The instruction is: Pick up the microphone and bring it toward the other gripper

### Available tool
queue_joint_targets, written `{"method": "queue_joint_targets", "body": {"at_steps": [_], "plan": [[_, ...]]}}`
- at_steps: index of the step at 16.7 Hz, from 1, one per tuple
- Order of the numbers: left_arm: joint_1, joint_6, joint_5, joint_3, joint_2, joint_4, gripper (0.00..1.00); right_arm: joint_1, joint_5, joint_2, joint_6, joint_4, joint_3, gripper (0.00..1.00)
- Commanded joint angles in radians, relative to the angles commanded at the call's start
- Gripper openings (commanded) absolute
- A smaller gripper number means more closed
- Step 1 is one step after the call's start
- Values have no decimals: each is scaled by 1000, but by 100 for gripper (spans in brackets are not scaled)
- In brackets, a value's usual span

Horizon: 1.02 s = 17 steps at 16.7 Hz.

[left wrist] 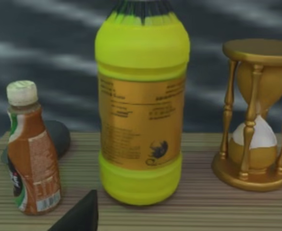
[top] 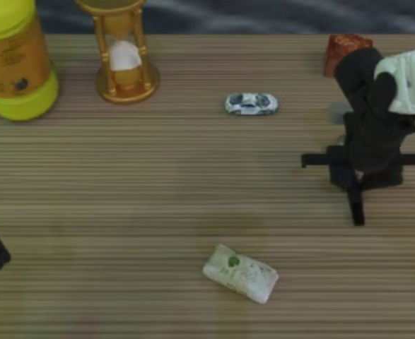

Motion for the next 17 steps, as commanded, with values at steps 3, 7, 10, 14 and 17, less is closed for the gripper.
{"method": "queue_joint_targets", "body": {"at_steps": [3,7,10,14,17], "plan": [[0,0,0,0,0,0,100,3,-24,-9,-15,64,-13,0],[0,0,0,0,0,0,100,3,-103,-47,-58,280,-66,0],[0,0,0,0,0,0,100,0,-186,-91,-101,519,-132,0],[0,0,0,0,0,0,100,-5,-309,-166,-168,896,-243,0],[0,0,0,0,0,0,100,-9,-398,-231,-218,1174,-325,0]]}}
